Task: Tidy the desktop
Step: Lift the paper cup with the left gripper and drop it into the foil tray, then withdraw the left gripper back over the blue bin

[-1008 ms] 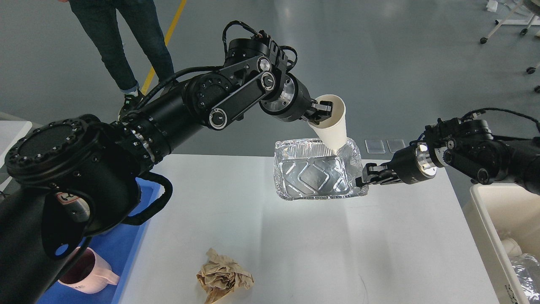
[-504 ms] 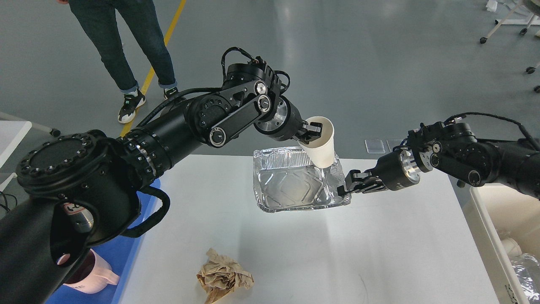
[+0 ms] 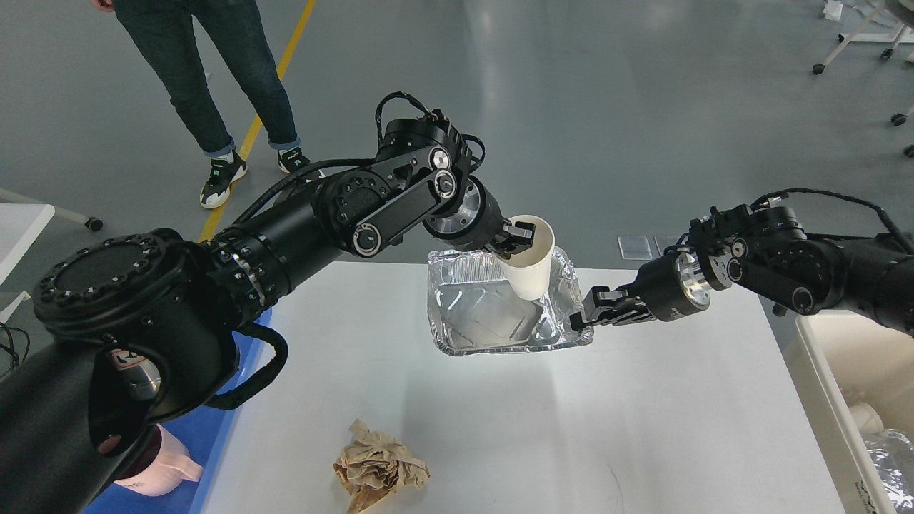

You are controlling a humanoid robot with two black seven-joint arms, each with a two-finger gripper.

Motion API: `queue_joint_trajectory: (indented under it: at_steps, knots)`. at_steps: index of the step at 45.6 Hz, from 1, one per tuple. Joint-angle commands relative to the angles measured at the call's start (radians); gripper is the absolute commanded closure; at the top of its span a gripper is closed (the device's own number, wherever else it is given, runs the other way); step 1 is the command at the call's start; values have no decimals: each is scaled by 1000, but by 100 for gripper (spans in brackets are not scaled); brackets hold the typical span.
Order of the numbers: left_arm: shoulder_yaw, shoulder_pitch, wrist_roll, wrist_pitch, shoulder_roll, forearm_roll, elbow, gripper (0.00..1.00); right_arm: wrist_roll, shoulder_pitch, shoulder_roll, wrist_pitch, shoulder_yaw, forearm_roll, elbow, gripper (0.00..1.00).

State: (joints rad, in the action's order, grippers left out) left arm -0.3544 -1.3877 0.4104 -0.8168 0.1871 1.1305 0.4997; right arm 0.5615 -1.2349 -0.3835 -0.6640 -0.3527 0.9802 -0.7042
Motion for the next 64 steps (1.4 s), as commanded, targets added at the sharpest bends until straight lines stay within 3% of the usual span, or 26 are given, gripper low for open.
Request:
queue_joint_trajectory:
  at_steps: [1, 8, 17, 29, 52, 54, 56, 64]
  knots:
    - [6, 18, 1, 8, 0, 0, 2, 94, 0, 0, 1, 1, 0, 0, -1, 100]
    - [21, 18, 1, 27, 0, 0, 3, 91, 0, -2, 2, 1, 0, 0, -1, 100]
    - [23, 21, -13, 94, 0, 0, 6, 65, 0, -3, 0, 3, 1, 0, -3, 100]
    - [23, 18, -19, 125, -2, -52, 10, 1, 0, -6, -12, 3, -2, 0, -23, 100]
    - [15, -36, -27, 148, -21, -172, 10, 1, 0, -9, -29, 3, -2, 2, -26, 100]
    - [11, -37, -44, 150, -29, -172, 10, 1, 0, -12, -29, 3, -2, 2, -24, 100]
    - [8, -36, -86, 151, -46, -173, 11, 1, 0, -14, -29, 3, -2, 2, -24, 100]
    - [18, -24, -340, 151, -176, -172, 54, 1, -2, -17, -31, 3, -2, 2, -29, 100]
